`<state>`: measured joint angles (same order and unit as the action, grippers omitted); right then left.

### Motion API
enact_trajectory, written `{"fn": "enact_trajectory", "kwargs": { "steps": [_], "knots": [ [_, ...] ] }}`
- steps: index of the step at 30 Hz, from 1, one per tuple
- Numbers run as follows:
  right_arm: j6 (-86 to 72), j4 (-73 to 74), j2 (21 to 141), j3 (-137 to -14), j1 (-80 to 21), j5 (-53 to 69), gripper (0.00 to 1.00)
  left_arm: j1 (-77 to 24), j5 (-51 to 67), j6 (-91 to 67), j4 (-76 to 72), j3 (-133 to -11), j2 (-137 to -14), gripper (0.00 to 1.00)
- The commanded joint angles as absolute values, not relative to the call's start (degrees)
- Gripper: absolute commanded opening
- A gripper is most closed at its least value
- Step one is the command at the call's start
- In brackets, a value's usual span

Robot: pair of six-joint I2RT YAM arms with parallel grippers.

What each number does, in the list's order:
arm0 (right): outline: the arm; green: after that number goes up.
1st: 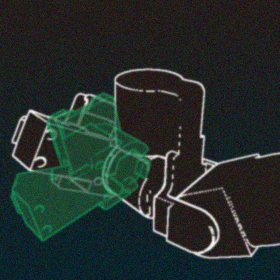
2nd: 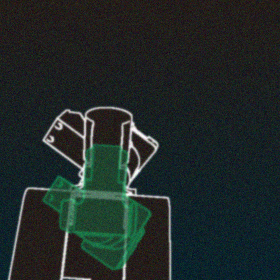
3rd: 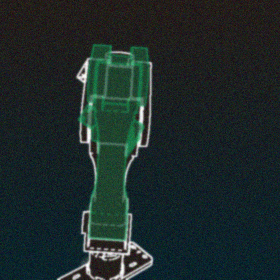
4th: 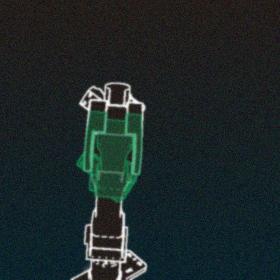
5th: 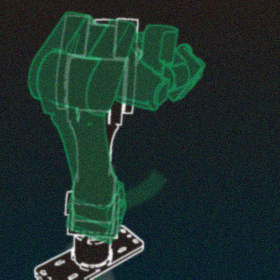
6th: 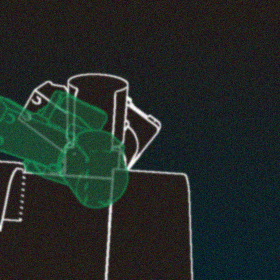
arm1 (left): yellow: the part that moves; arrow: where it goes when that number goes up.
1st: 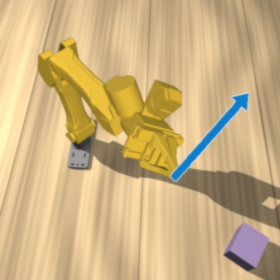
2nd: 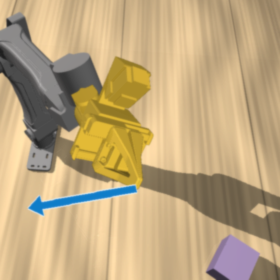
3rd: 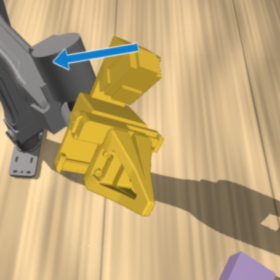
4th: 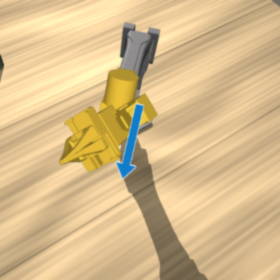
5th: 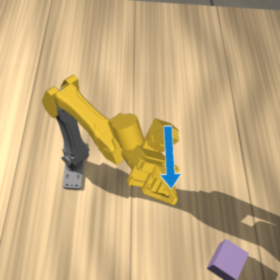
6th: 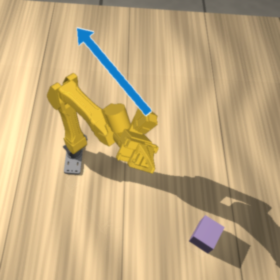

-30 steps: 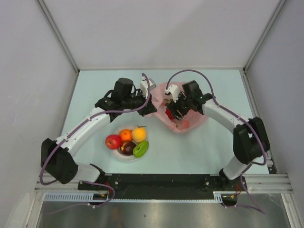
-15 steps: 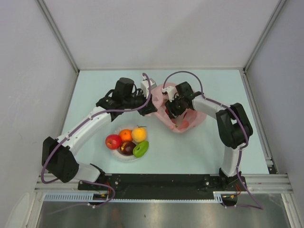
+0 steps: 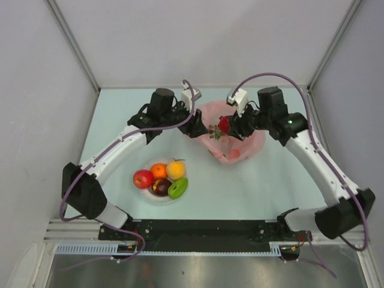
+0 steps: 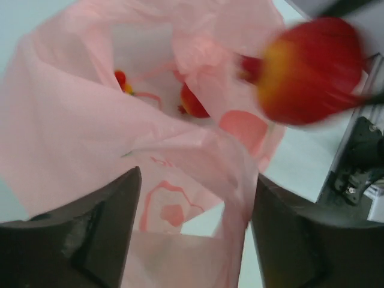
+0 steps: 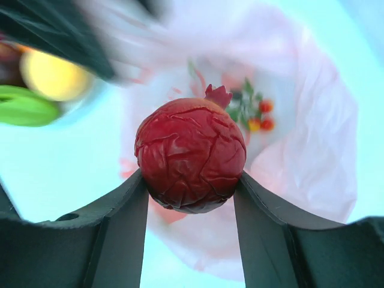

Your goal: Take the fake fruits out of the plastic bag

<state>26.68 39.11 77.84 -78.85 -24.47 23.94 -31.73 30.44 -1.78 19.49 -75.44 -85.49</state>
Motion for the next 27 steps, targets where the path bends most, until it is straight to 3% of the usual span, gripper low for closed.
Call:
{"fn": "enact_trajectory", "kwargs": {
  "steps": [1, 6, 14, 20, 27],
  "knots": [
    [32.8, 50.7, 73.2, -87.6, -32.6, 28.7, 0.37, -30.2, 19.0, -7.6, 19.1, -83.3, -84.8, 1.0],
    [30.2, 48.9, 78.3, -92.3, -40.2, 29.4, 0.37, -23.1, 16.6, -11.5, 16.8, -83.1, -80.4, 1.0],
    [32.1, 39.9, 96.7, -104.7, -47.9, 35.4, 0.36, -13.8, 14.0, -9.4, 16.7, -75.9, -68.9, 1.0],
    [33.9, 40.7, 109.0, -110.3, -53.3, 36.7, 0.36, -9.1, 14.9, -7.5, 18.6, -69.4, -61.3, 1.0],
    [40.1, 45.9, 114.2, -112.9, -57.7, 33.8, 0.36, -7.5, 15.5, -6.9, 19.0, -63.6, -54.8, 1.0]
  ]
}}
